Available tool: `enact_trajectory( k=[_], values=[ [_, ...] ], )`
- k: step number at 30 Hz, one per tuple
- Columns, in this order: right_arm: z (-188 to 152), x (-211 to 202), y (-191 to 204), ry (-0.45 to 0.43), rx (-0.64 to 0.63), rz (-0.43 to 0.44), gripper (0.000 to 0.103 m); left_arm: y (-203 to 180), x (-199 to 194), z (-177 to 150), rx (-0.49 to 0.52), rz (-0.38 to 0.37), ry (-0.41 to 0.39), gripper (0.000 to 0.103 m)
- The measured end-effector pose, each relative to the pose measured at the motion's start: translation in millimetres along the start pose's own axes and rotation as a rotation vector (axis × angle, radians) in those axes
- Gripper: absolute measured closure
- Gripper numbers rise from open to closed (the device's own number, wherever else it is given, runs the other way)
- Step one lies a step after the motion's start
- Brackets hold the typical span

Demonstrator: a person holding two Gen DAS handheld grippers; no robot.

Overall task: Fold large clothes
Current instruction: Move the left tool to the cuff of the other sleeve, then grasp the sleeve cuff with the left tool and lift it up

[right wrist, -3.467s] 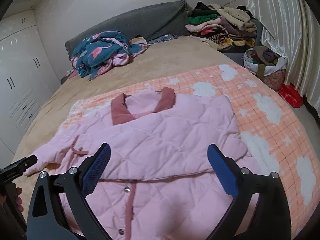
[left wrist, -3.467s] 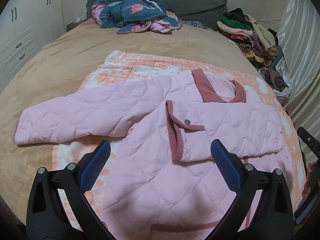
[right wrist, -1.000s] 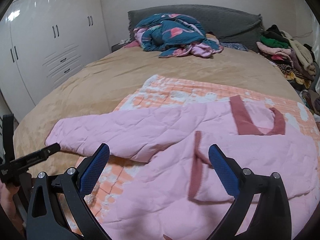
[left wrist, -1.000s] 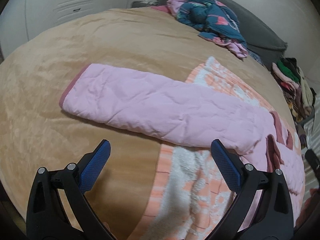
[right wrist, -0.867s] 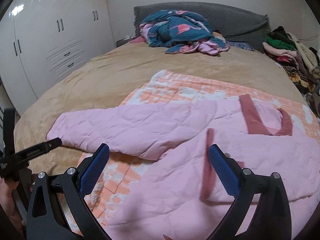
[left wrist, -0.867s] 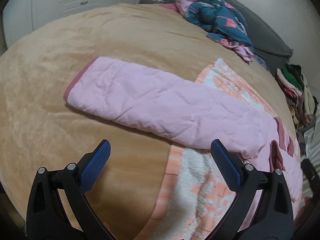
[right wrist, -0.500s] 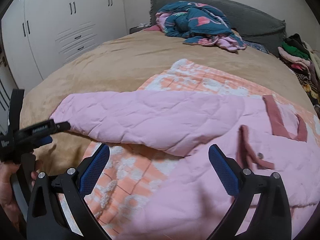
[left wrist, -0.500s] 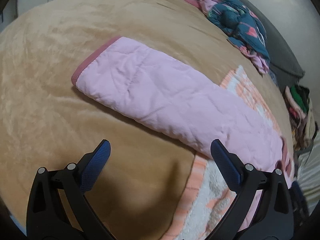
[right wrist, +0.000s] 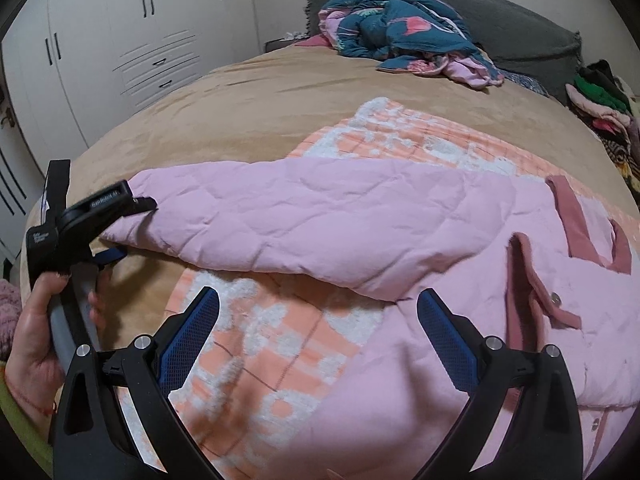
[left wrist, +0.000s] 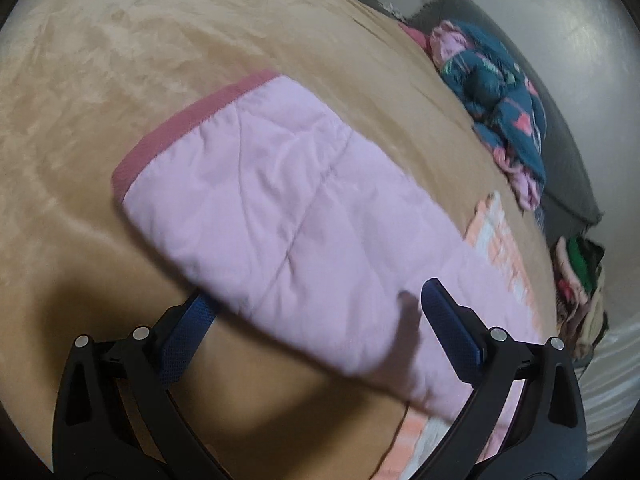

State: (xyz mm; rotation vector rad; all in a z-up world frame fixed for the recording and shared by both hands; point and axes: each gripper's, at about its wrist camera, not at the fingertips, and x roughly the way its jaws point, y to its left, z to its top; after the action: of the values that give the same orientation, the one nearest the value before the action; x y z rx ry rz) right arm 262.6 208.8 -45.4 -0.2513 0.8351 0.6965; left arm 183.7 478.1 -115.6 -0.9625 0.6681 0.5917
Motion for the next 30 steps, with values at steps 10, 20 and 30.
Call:
enact_trajectory(
  k=[10,20,30],
  values=[
    [-15,-24,-48,-0.030,0.047,-0.080,0.004,-12,-16,20,0.081,0.045,-0.078,0.088],
    [-35,-70,-88,-0.092,0.121,-0.111,0.004,-64,-74,20,0.234,-0.026,-0.213,0.092],
    [-77,-115,-152,-0.099,0.269,-0.142,0.004,-137,-146,-17,0.441,-0.163,-0.342,0.096]
  ],
)
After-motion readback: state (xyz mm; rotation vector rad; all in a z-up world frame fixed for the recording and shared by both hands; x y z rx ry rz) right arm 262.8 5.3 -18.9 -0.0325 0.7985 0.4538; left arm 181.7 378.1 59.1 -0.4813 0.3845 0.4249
